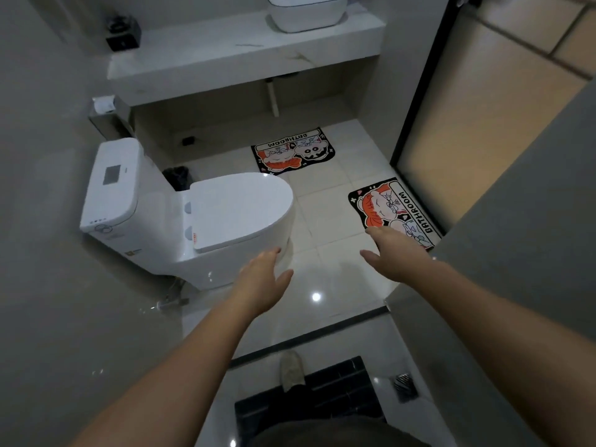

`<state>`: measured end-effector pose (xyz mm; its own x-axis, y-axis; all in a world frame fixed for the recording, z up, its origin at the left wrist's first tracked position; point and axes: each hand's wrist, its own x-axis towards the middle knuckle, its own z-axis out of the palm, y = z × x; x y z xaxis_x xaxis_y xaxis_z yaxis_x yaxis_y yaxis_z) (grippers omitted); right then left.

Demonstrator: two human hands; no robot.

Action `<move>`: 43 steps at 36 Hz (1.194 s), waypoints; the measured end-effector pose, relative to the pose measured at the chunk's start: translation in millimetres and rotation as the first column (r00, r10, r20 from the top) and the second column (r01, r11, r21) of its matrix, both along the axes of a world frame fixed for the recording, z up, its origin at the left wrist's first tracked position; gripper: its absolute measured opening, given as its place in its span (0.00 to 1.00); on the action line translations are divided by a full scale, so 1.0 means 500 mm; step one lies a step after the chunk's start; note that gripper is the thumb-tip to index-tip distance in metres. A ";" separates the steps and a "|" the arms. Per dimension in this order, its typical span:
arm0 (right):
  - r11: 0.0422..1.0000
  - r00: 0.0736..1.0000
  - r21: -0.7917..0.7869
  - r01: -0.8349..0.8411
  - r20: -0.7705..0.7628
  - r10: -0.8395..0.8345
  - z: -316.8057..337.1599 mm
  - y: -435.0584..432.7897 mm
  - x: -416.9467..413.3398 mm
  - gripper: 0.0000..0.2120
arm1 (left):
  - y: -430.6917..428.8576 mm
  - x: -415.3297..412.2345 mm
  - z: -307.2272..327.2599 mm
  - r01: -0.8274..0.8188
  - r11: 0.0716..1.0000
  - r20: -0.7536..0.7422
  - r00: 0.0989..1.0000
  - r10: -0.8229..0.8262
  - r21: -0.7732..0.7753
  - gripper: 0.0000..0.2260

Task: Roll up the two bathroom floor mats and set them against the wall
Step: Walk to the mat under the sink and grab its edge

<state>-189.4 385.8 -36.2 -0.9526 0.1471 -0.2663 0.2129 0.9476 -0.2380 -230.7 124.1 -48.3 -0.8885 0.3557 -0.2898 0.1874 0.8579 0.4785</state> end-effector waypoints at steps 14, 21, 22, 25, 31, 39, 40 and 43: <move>0.989 0.988 -0.013 0.144 -0.046 -0.145 -0.024 0.015 -0.158 0.27 | 0.026 -0.246 -0.028 0.114 0.993 0.004 0.993 -0.114 0.006 0.27; 0.987 0.987 -0.010 0.160 -0.004 -0.160 -0.037 0.074 -0.232 0.28 | 0.093 -0.326 -0.042 0.128 0.992 -0.018 0.992 -0.128 -0.014 0.26; 0.988 0.988 -0.007 0.154 0.006 -0.154 -0.039 0.086 -0.246 0.28 | 0.106 -0.338 -0.043 0.127 0.992 -0.030 0.991 -0.128 -0.014 0.25; 0.992 0.992 -0.009 0.123 0.012 -0.123 -0.047 0.125 -0.294 0.28 | 0.150 -0.371 -0.044 0.113 0.993 -0.066 0.991 -0.114 -0.018 0.26; 0.986 0.990 -0.086 0.143 0.003 -0.143 -0.061 0.214 -0.400 0.29 | 0.245 -0.450 -0.043 0.050 0.998 -0.069 0.996 -0.052 -0.028 0.26; 0.954 0.973 -0.199 0.227 0.012 -0.229 -0.085 0.293 -0.511 0.27 | 0.346 -0.535 -0.052 -0.022 1.000 -0.072 0.997 0.023 0.005 0.26; 0.954 0.974 -0.198 0.226 0.014 -0.228 -0.086 0.297 -0.522 0.27 | 0.352 -0.543 -0.053 -0.024 1.000 -0.071 0.997 0.024 0.005 0.26; 0.961 0.978 -0.184 0.208 0.029 -0.206 -0.089 0.306 -0.556 0.26 | 0.366 -0.571 -0.053 -0.022 1.000 -0.074 0.997 0.022 0.004 0.25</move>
<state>-467.6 538.9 -80.7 -0.9037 0.2883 -0.3166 0.4031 0.8223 -0.4017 -516.4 307.2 -74.5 -0.9153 0.3365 -0.2215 0.2035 0.8607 0.4667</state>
